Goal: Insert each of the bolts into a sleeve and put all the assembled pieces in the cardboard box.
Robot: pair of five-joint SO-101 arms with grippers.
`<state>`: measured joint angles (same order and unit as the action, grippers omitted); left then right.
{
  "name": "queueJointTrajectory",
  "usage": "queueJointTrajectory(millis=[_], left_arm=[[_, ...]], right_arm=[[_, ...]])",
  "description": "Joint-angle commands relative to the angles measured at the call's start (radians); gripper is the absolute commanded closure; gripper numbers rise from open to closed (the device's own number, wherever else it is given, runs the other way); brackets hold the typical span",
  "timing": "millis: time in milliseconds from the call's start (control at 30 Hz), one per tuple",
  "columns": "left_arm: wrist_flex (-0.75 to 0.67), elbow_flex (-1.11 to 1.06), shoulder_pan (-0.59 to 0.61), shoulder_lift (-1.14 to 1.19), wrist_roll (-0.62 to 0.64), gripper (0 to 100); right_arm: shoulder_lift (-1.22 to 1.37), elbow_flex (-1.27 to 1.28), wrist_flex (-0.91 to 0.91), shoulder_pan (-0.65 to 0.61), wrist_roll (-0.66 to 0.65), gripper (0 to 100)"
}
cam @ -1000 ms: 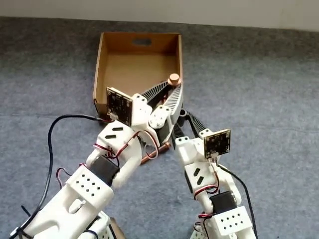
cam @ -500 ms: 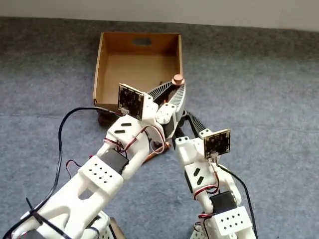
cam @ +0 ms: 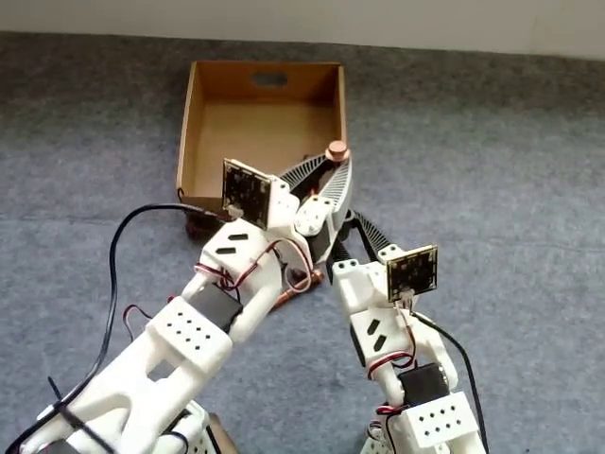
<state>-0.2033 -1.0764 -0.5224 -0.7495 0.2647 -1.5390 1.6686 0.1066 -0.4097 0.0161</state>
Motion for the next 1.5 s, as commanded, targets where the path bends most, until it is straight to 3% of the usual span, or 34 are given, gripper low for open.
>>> queueJointTrajectory(millis=[0, 100, 1267, 1467], left_arm=[[-0.005, 0.048, 0.001, -0.113, -0.009, 99], [0.054, 0.054, -0.024, -0.147, -0.009, 99], [0.052, 0.056, -0.074, 0.005, -0.009, 99], [0.081, 0.048, -0.067, -0.150, -0.009, 99]], right_arm=[[-0.008, -0.002, -0.016, 0.015, 0.003, 99.3], [-0.007, -0.002, -0.016, 0.015, 0.003, 99.3], [-0.007, -0.001, -0.016, 0.015, 0.003, 99.3], [-0.007, -0.001, -0.016, 0.015, 0.003, 99.3]])
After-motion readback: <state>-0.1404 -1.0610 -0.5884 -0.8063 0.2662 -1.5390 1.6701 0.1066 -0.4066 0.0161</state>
